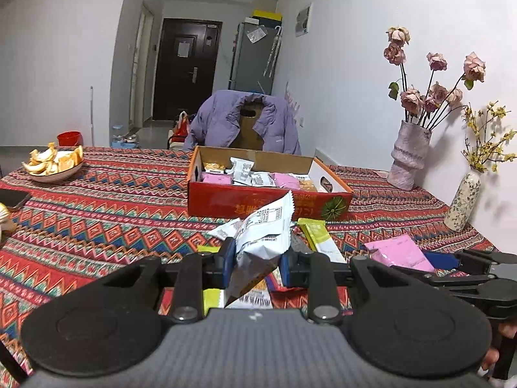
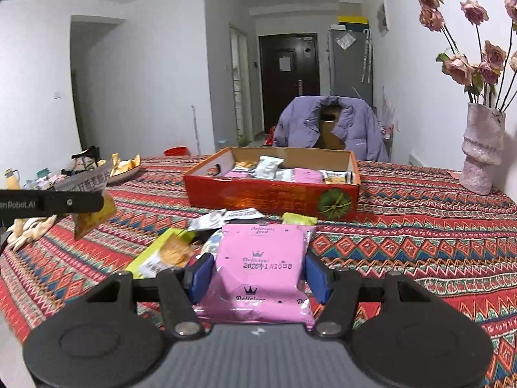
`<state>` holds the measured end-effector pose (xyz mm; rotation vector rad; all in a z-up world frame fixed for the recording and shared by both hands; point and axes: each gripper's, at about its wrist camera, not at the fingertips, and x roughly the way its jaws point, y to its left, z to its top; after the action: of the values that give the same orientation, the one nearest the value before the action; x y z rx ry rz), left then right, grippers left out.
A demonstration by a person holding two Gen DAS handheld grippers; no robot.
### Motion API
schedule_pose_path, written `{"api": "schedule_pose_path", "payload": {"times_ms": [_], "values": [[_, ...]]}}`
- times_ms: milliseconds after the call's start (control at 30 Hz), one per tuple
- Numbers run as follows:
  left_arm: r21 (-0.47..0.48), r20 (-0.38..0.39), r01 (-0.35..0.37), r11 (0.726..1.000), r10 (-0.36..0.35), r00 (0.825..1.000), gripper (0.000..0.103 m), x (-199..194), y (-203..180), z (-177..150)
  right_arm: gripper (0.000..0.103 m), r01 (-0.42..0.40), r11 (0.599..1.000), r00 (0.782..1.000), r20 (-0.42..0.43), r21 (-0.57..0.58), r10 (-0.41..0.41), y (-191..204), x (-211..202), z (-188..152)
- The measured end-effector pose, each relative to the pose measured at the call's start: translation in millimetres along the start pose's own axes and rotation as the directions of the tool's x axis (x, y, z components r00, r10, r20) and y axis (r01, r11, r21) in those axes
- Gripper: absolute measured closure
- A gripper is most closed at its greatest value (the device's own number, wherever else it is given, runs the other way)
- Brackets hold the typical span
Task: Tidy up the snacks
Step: 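Carry the held white and pink packets over the cardboard box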
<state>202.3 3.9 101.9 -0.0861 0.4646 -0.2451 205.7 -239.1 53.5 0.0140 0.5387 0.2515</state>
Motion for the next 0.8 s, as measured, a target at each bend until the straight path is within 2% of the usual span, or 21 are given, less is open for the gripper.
{"api": "schedule_pose_path", "payload": {"times_ms": [200,433,633,800], "values": [[-0.019,-0.005,-0.020,1.000,0.020,1.000,0.076,-23,0,-17,0.043,0.000,1.000,1.000,0.007,-0.003,0.000,7,-20,-10],[-0.025,-0.013,-0.022,0.999,0.021,1.000,0.076,-24,4,-21,0.043,0.014,1.000,1.000,0.003,-0.005,-0.014,7,-19,-11],[-0.016,-0.031,-0.003,1.000,0.002,1.000,0.076,-3,7,-7,0.043,0.021,1.000,1.000,0.003,-0.001,-0.021,1,-7,-1],[-0.001,-0.037,0.049,0.999,-0.049,0.998,0.076,34,9,30,0.043,0.046,0.999,0.999,0.027,-0.003,-0.046,-14,15,27]]}}
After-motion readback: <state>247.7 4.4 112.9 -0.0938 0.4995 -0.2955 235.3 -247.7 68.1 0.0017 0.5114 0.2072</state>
